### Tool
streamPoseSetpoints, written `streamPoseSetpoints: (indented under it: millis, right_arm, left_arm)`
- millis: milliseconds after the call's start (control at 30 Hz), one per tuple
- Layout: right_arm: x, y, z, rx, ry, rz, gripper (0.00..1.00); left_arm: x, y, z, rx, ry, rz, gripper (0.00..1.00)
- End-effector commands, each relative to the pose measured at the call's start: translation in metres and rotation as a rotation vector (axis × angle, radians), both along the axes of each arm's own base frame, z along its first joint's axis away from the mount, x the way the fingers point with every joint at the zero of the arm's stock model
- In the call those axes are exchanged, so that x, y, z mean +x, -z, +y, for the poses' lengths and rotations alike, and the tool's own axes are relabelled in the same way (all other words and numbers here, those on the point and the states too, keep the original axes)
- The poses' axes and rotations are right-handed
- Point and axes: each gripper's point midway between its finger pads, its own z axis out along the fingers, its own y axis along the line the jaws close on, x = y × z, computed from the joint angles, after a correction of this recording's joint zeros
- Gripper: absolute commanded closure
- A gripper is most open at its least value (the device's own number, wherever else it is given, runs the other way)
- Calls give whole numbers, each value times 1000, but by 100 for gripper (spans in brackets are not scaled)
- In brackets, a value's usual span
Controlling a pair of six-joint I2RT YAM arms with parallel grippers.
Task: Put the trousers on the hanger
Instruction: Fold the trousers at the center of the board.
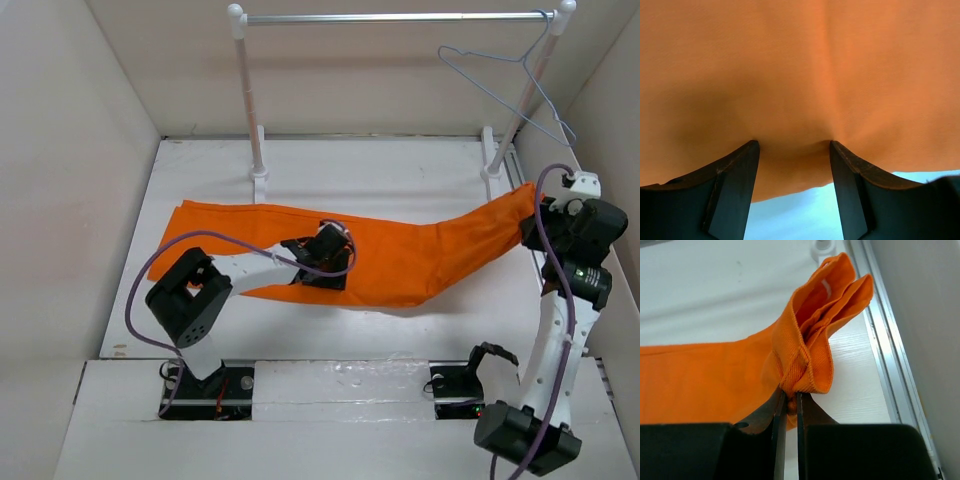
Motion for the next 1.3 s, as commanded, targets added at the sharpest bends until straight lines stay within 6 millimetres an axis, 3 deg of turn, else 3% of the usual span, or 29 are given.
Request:
streamPoseSetpoints:
  millis: [0,67,133,167,233,267,400,533,567,633,700,767,800,833,867,900,967,1000,1067,1100,1133,1200,1233,1267]
  right_arm:
    - [-8,-49,23,-109,-85,-77,100]
    - [-11,-72,30,-134,-97,-131,100]
    - [-11,-86,38,-141,-123,-157,100]
    - [-12,-109,39,-160,-127,-202,100]
    - [-10,-129,44,-178,-148,-233,100]
    - [-14,-154,45,-203,-147,-281,100]
    - [-13,-195,53,-238,-186,-357,100]
    - [-11,-211,69,-246,-256,-400,100]
    - [-10,-212,76,-245,-282,-406,100]
    - [-8,-211,86,-238,-337,-416,100]
    - [-5,-209,99,-221,-398,-428,100]
    - [-1,-202,110,-202,-452,-432,100]
    - [-2,-201,119,-192,-484,-440,100]
    - [-1,-200,123,-186,-497,-443,100]
    - [2,-196,128,-180,-513,-446,100]
    - [5,-193,133,-163,-530,-441,100]
    - [9,-190,154,-138,-600,-450,100]
    - [10,-190,163,-126,-620,-453,100]
    - [14,-189,189,-107,-667,-454,100]
    - [14,-193,198,-99,-682,-461,100]
    - [18,-192,219,-87,-719,-460,100]
    - [20,-195,243,-72,-757,-461,100]
    - [25,-195,249,-76,-736,-458,100]
    - [27,-188,279,-66,-797,-442,100]
  left_arm:
    - [-14,-8,-38,2,57,-25,46]
    - [-20,-14,-58,4,84,-42,47]
    - [-36,-5,-70,47,124,-29,47]
    - [-38,-8,-80,42,135,-33,47]
    - [-50,0,-87,73,164,-26,47]
    - [-53,0,-93,67,172,-27,47]
    - [-64,-1,-116,29,197,-2,47]
    - [-76,-12,-156,-55,250,19,47]
    - [-78,-25,-173,-100,270,15,48]
    - [-82,-28,-187,-110,286,20,47]
    - [-76,-45,-196,-117,271,-24,48]
    - [-68,-50,-179,-78,222,-71,48]
    - [-66,-75,-172,-114,205,-110,48]
    - [-56,-84,-157,-108,161,-136,48]
    - [-51,-78,-133,-71,107,-151,48]
    - [-47,-107,-117,-117,72,-188,48]
    - [-25,-113,-65,-66,-51,-247,48]
    - [-19,-146,-44,-130,-109,-293,48]
    - [7,-162,12,-104,-256,-339,48]
    - [12,-197,38,-173,-315,-398,48]
    - [30,-212,72,-181,-414,-435,48]
    - [36,-258,114,-262,-498,-540,47]
    - [40,-271,130,-265,-516,-580,46]
    - [50,-287,159,-272,-589,-615,46]
